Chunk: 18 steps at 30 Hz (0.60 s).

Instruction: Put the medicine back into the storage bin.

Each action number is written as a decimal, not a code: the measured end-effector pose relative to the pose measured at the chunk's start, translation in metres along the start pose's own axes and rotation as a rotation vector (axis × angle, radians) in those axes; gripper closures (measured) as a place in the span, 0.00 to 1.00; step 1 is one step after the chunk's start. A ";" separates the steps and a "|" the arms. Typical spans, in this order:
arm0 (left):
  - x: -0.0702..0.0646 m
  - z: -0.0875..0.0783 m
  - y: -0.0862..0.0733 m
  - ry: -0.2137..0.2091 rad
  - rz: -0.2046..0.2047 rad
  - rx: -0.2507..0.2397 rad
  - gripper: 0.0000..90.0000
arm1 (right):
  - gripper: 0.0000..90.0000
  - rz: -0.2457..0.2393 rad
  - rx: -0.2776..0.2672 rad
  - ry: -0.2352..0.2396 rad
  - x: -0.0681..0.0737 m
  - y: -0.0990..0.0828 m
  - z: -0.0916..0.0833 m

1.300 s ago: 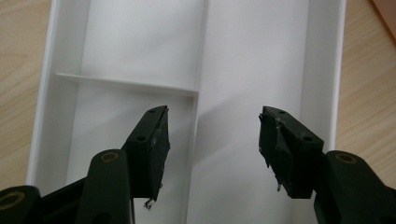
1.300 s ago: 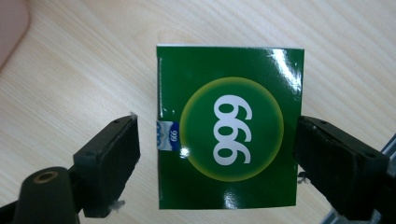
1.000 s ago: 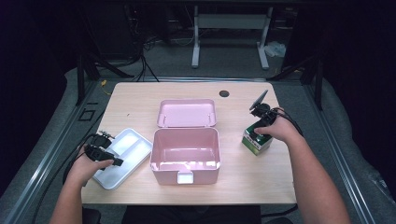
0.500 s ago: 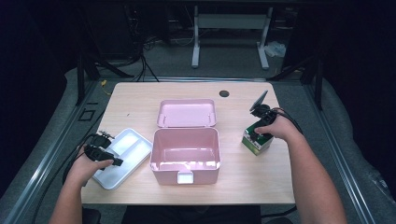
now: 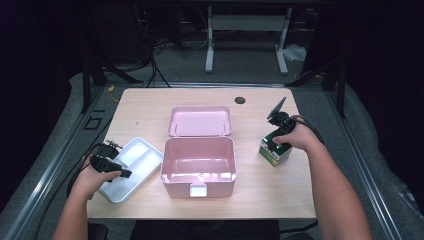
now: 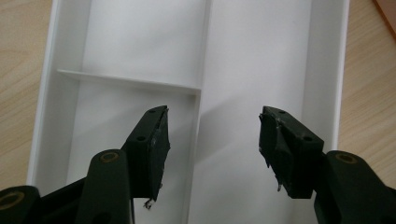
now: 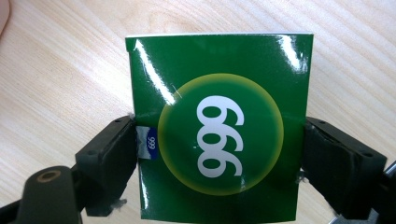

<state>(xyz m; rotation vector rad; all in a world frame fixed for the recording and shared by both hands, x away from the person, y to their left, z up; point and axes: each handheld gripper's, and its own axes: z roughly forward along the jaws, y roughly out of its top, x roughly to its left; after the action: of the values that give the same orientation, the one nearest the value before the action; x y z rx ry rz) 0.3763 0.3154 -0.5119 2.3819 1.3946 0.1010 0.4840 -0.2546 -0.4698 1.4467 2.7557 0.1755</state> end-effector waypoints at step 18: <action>0.002 -0.001 -0.001 -0.002 0.004 -0.002 0.48 | 0.18 -0.062 -0.015 -0.035 0.014 0.002 -0.028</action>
<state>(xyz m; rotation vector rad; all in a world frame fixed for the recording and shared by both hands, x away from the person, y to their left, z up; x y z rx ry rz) 0.3764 0.3173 -0.5111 2.3825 1.3879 0.1015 0.4752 -0.2446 -0.4412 1.3459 2.7610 0.1679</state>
